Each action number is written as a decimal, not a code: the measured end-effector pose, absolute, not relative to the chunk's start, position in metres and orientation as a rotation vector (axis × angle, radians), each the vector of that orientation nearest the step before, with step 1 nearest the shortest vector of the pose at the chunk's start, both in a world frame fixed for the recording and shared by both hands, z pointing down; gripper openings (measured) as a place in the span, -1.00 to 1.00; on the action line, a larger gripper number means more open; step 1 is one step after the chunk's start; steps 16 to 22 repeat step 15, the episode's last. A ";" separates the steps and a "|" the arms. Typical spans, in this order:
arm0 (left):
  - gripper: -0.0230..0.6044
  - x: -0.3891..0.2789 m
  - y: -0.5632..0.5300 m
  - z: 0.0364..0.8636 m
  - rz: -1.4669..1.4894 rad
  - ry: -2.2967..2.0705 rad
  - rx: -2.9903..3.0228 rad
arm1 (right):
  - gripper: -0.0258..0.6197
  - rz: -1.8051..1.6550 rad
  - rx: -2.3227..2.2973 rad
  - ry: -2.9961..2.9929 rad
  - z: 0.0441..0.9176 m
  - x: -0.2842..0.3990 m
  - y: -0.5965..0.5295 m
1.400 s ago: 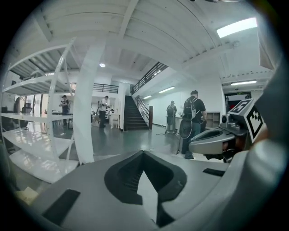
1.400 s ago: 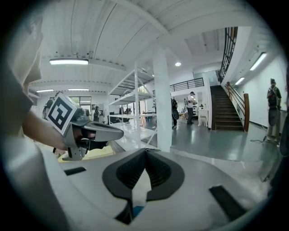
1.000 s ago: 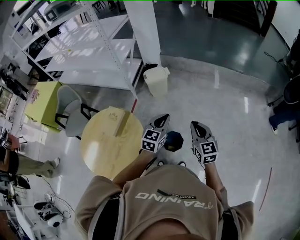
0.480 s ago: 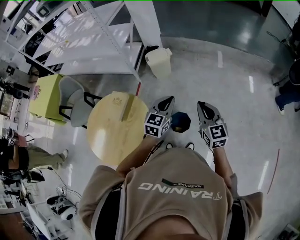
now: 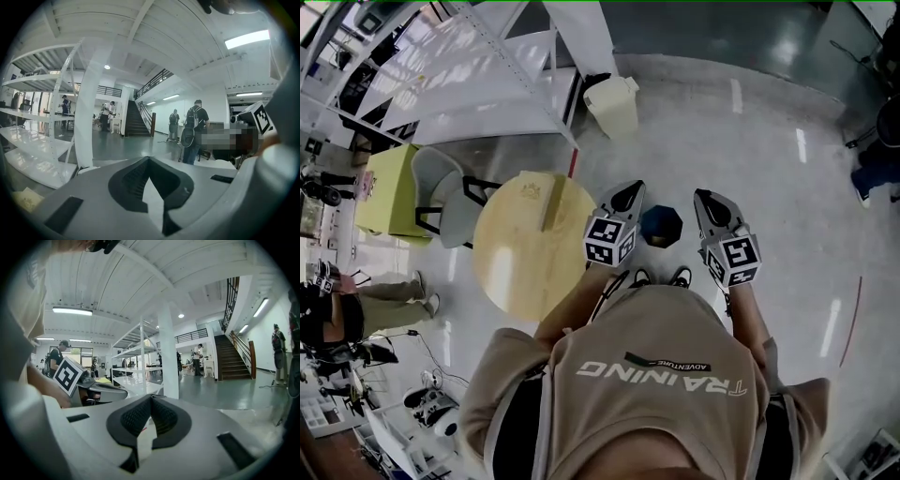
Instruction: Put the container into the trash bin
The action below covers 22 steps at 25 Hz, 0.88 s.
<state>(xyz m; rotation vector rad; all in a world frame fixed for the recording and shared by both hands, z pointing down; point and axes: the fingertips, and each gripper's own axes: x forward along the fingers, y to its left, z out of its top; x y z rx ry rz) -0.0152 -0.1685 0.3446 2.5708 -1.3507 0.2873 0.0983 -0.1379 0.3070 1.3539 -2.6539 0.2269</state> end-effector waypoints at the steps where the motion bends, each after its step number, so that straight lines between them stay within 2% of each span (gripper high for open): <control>1: -0.92 -0.015 -0.169 0.345 0.283 -1.349 2.569 | -0.93 0.231 1.354 -2.651 0.309 0.098 -0.137; 22: -0.92 -0.013 -0.187 0.346 0.277 -1.326 2.581 | -0.93 0.216 1.346 -2.640 0.312 0.095 -0.150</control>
